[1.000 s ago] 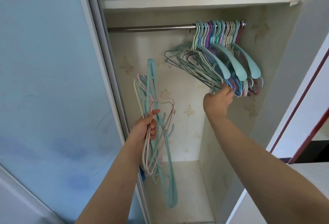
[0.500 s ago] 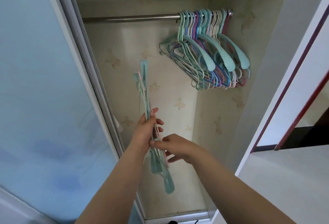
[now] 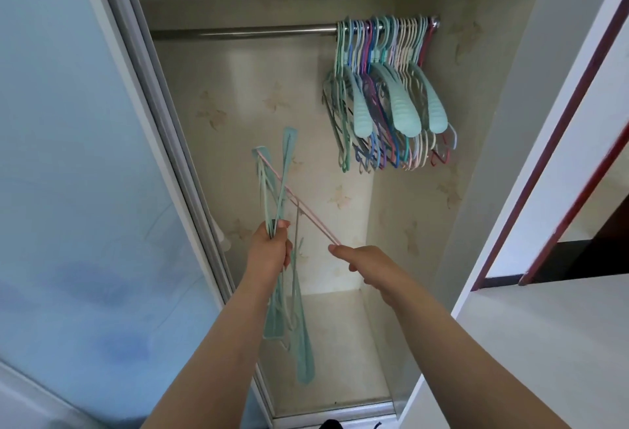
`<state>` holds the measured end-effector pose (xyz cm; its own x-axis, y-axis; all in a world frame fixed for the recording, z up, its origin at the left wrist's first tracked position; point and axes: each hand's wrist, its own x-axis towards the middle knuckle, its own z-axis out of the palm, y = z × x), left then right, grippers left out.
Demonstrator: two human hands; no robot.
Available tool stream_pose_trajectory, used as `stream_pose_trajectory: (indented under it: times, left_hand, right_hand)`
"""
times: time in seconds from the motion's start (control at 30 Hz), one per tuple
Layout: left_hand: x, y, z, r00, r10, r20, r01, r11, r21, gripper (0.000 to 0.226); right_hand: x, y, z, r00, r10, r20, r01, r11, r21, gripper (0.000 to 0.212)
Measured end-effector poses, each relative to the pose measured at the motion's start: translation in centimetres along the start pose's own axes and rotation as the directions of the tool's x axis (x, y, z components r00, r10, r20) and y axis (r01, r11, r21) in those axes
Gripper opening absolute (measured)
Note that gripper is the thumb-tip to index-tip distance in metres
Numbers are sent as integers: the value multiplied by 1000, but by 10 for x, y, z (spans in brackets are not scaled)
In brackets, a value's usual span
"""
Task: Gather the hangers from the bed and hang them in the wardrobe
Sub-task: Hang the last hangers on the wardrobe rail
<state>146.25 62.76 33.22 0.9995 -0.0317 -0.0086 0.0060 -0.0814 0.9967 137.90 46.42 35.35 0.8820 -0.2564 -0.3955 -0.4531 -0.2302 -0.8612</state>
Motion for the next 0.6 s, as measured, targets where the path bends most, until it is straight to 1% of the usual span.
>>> stream_pose_trajectory:
  times: [0.07, 0.17, 0.23, 0.33, 0.4, 0.53, 0.6]
  left_hand:
    - [-2, 2, 0, 1000, 1, 3, -1, 1000, 13, 27]
    - [-3, 2, -3, 1000, -27, 14, 26, 998, 58, 28]
    - [-3, 4, -5, 998, -49, 40, 47, 998, 35, 26]
    - [-4, 6, -6, 996, -53, 73, 57, 997, -57, 16]
    - [-3, 5, -8, 994, -74, 81, 85, 987, -137, 16]
    - [4, 6, -16, 977, -189, 104, 210, 940, -268, 26]
    - [6, 4, -21, 969, -220, 108, 242, 930, -277, 28]
  right_hand:
    - [2, 6, -1, 999, -31, -37, 33, 998, 46, 69]
    - [7, 17, 3, 985, -92, -149, 100, 994, 41, 80]
    - [9, 21, 4, 957, -129, -259, 126, 992, -28, 82]
    - [10, 25, 1, 899, -198, -391, 111, 966, -233, 83]
    - [12, 30, -3, 892, -197, -407, 68, 948, -310, 83]
    - [17, 46, -10, 918, -120, -378, 2, 954, -299, 77]
    - [19, 57, -11, 922, -109, -371, -14, 950, -312, 72]
